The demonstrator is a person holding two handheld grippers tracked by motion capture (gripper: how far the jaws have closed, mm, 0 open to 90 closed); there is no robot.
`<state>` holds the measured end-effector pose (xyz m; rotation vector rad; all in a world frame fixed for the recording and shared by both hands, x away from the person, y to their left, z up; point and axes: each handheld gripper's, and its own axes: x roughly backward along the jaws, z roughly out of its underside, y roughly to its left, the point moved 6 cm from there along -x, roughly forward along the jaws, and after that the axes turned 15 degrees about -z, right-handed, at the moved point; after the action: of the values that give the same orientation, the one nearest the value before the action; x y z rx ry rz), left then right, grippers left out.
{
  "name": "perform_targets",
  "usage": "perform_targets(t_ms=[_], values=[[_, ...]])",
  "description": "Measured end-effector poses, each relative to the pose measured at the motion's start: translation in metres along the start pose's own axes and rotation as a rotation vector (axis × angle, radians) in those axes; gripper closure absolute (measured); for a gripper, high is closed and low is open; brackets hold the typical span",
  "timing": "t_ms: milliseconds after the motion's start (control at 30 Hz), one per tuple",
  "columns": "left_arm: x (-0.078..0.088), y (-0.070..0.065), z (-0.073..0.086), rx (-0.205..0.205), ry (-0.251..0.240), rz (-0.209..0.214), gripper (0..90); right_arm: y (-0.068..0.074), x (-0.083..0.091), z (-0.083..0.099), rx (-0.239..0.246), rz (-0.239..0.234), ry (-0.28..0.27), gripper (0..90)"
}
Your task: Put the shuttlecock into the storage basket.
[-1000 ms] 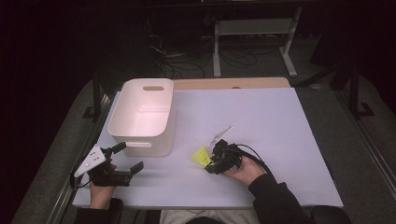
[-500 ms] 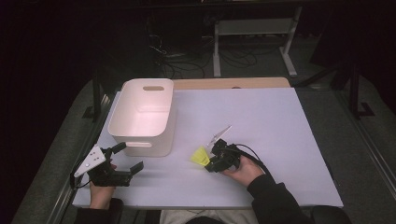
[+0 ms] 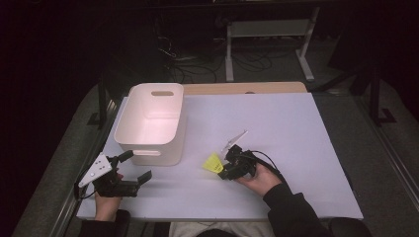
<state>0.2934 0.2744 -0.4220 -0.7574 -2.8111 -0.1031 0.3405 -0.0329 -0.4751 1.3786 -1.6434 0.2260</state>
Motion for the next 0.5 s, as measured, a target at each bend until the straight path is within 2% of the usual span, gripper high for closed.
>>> perform_targets(t_ms=[500], values=[[-0.003, 0.001, 0.0, -0.001, 0.011, -0.001, 0.0, 0.008, 0.019, -0.009, 0.03, -0.005, -0.023, 62.9]])
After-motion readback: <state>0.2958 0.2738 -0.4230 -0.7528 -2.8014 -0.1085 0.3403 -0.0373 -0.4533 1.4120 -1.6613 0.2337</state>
